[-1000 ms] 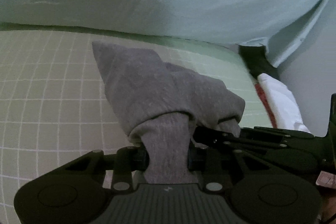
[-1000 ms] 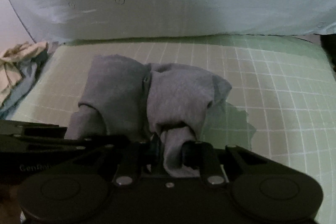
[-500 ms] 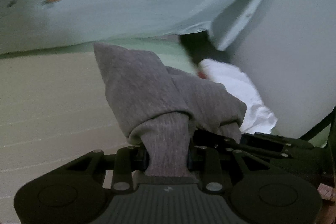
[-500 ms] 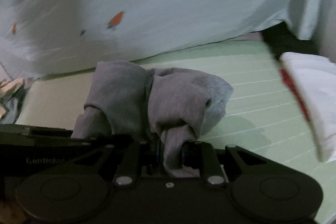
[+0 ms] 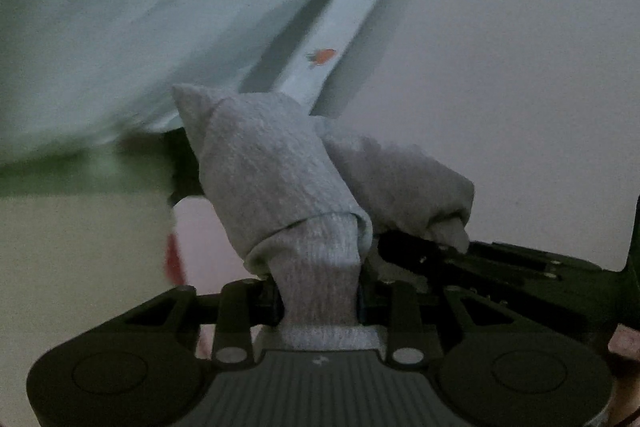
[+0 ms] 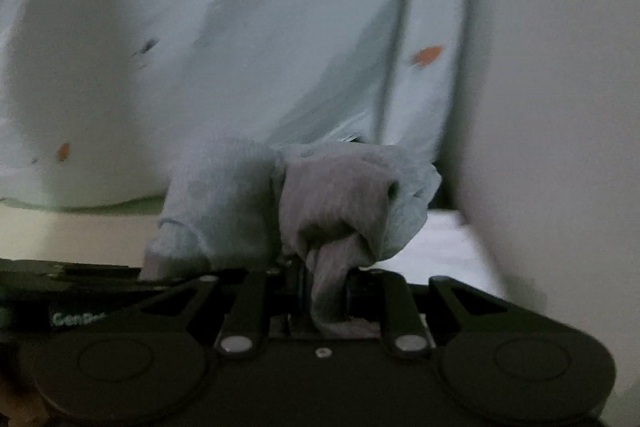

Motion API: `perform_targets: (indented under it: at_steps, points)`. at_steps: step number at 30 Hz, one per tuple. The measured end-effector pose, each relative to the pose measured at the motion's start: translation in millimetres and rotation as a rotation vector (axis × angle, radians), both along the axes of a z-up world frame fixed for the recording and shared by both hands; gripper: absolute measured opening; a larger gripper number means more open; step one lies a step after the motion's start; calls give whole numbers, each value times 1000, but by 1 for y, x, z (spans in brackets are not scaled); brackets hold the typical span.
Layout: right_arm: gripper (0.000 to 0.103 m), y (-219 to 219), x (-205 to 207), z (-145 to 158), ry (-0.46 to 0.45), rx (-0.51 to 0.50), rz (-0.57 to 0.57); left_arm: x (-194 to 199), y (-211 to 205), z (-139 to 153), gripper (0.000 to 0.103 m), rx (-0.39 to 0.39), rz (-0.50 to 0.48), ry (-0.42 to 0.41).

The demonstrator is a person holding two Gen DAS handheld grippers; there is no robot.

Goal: Fold clothes
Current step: 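Carry the folded sweatpants with both grippers onto the white folded stack, then open both grippers and withdraw from the stack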

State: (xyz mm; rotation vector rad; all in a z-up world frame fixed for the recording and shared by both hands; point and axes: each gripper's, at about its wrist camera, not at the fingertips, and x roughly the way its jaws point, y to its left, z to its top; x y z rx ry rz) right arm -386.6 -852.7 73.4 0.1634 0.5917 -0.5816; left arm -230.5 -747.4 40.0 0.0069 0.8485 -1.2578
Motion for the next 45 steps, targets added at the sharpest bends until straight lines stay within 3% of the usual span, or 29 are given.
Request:
perform_targets:
  at_steps: [2, 4, 5, 7, 9, 12, 17, 21, 24, 32, 45]
  points:
    - [21, -30, -9, 0, -9, 3, -45, -14, -34, 5, 50, -14, -8, -9]
    - [40, -63, -13, -19, 1, 62, -127, -15, -38, -10, 75, 74, 15, -36]
    - [56, -81, -15, -35, 22, 107, -189, -16, -40, -18, 77, 118, 27, -49]
    - [58, -106, -22, -64, 77, 189, -311, -17, -35, -29, 88, 172, 41, -74]
    - [60, -109, -37, -81, 74, 237, -356, -17, -23, -36, 98, 191, 48, -92]
    - [76, -95, -58, -93, 31, 266, -354, -14, -6, -42, 99, 218, 54, -110]
    - [85, -45, -79, -89, 16, 215, -346, -30, 23, -32, 103, 192, 5, -185]
    - [103, 4, -96, -78, -27, 166, -341, -49, 55, -26, 103, 195, -25, -240]
    - [103, 43, -112, -73, -45, 109, -321, -57, 75, -29, 103, 201, -46, -217]
    - [103, 98, -140, -85, -14, 153, -346, -69, 114, -40, 103, 240, -78, -222]
    - [103, 114, -148, -97, 44, 181, -364, -70, 131, -45, 103, 262, -68, -226]
